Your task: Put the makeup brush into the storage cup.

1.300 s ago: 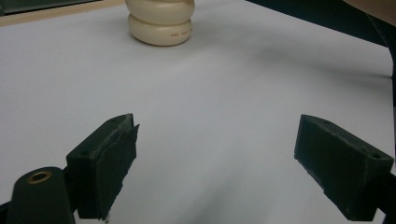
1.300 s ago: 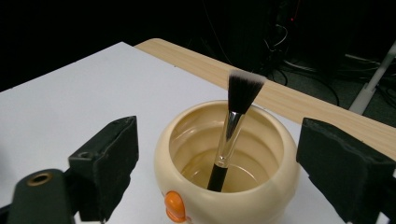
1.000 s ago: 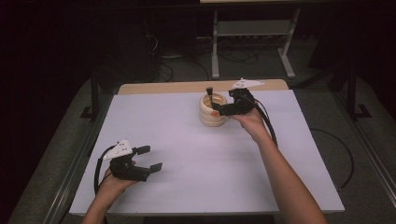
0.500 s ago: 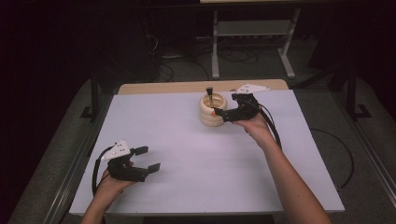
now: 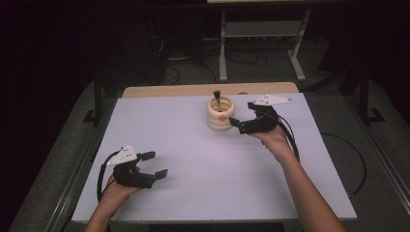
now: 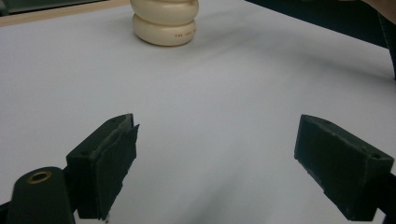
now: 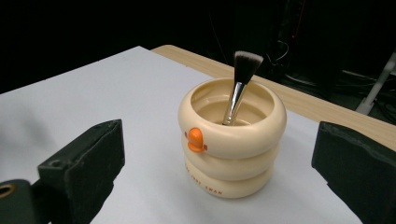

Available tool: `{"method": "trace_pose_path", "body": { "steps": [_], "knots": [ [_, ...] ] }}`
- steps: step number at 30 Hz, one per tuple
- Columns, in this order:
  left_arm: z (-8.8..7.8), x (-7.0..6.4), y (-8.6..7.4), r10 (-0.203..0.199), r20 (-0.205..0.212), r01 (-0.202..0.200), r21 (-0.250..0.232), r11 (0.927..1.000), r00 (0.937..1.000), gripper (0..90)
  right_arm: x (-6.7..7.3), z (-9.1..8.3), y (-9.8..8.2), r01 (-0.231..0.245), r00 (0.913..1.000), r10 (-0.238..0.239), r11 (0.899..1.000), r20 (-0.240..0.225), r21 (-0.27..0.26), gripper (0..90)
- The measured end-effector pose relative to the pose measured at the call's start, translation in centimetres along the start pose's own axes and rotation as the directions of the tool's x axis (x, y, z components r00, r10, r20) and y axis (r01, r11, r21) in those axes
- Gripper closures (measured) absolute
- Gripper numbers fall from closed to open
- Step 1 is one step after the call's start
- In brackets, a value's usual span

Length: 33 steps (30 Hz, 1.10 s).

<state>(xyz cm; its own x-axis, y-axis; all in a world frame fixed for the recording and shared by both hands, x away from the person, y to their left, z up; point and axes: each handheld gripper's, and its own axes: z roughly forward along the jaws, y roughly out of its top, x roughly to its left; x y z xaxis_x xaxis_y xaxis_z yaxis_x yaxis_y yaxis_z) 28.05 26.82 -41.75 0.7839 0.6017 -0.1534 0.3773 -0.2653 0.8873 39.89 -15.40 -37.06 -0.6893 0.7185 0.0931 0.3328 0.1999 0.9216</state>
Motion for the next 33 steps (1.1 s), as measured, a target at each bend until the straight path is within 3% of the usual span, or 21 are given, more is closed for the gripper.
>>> {"method": "trace_pose_path", "body": {
  "steps": [24, 31, 33],
  "knots": [
    [-0.7, -0.4, 0.1, 0.018, -0.008, -0.018, -0.017, 0.9997, 0.9998, 12.6, 1.1, -4.0, -3.0, -0.005, 1.0000, 0.005, 1.000, 0.004, -0.022, 1.5],
    [-0.8, -0.4, 0.1, 0.022, -0.008, -0.022, -0.015, 0.9997, 0.9997, 12.6, 1.3, -5.1, -3.8, -0.007, 1.0000, 0.007, 1.000, 0.006, 0.002, 1.5],
    [-0.8, -0.4, 0.1, 0.022, -0.007, -0.023, -0.021, 0.9995, 0.9997, 12.6, 1.5, -5.4, -4.1, -0.006, 1.0000, 0.006, 1.000, 0.008, -0.015, 1.5]
  ]
}}
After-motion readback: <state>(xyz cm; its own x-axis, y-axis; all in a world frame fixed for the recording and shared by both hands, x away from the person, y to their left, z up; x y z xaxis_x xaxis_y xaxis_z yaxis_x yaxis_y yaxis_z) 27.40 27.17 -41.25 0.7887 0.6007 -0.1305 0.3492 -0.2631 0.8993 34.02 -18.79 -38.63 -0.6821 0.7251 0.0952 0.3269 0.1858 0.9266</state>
